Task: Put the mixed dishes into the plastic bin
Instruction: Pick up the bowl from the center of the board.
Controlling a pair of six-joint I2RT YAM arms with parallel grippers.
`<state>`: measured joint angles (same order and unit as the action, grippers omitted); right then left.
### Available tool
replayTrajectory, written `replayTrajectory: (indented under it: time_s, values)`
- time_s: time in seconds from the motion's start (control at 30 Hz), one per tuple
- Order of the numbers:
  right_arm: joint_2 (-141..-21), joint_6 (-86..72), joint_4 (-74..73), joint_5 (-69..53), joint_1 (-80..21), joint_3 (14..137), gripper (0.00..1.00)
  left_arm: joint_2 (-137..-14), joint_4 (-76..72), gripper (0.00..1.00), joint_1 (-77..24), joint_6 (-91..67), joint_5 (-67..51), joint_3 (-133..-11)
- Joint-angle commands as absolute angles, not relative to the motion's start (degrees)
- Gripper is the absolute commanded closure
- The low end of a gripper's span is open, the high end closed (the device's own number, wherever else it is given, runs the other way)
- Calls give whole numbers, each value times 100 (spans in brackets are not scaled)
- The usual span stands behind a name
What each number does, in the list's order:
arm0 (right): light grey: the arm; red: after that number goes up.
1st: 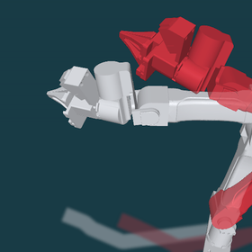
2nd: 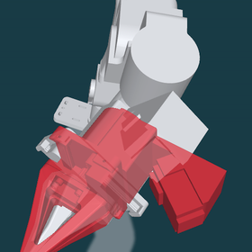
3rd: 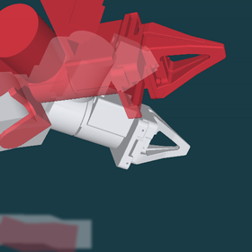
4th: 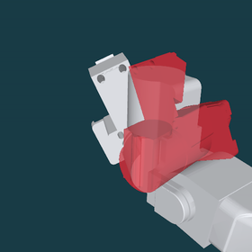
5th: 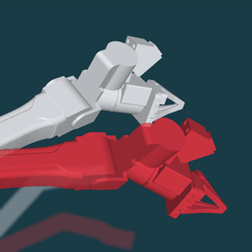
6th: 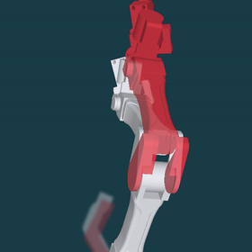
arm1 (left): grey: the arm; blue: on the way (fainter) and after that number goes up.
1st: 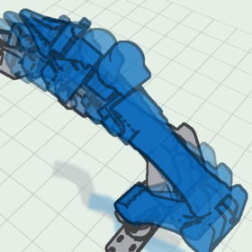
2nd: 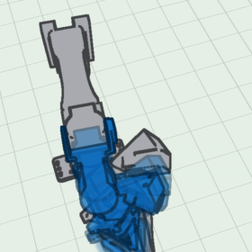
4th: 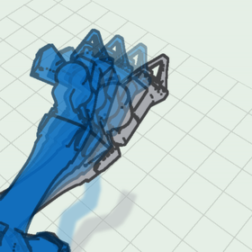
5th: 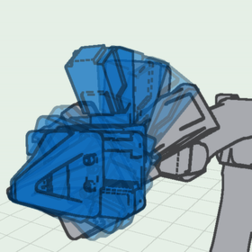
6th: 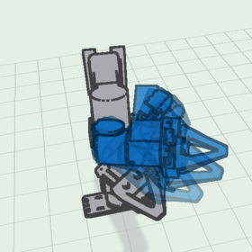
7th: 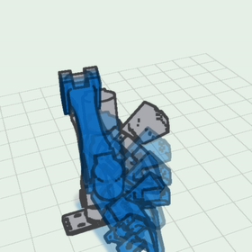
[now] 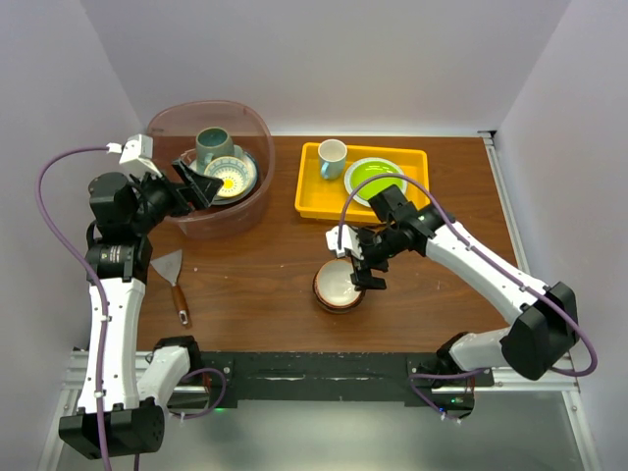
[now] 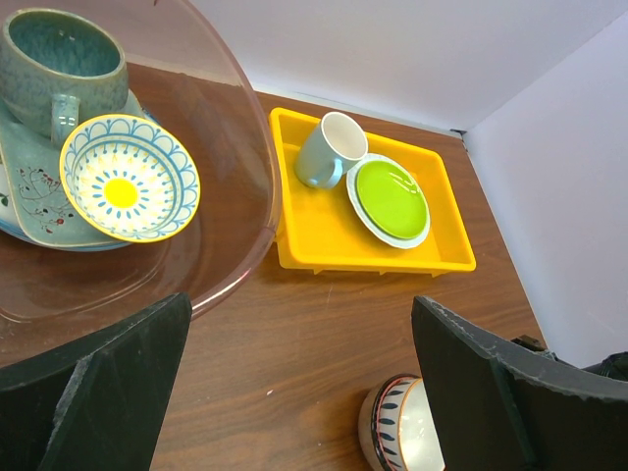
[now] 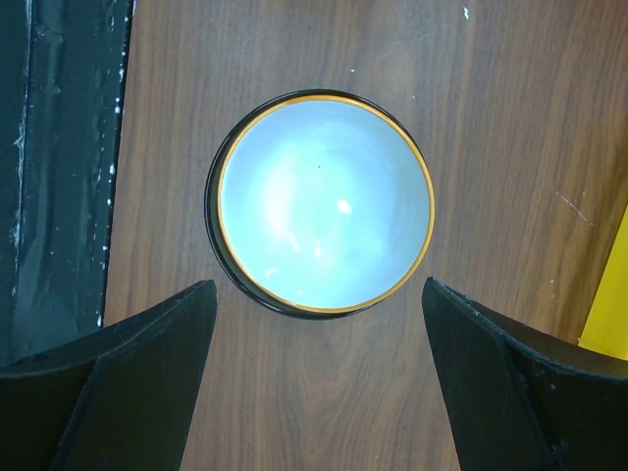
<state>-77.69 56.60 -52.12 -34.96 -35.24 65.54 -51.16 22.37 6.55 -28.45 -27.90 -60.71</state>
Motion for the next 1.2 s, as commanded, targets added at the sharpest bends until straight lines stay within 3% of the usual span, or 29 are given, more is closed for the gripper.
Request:
replayTrajectory:
  time_s: [0.0, 1.17]
  values:
    - [-7848, 5643, -5054, -3375, -3586, 6530, 11, -5036, 2197, 0, 615, -2830, -2874, -6056]
    - [-7989, 5687, -4966, -3173, -3700, 6504, 10, -5045, 2197, 0, 624, -2830, -2883, -6064]
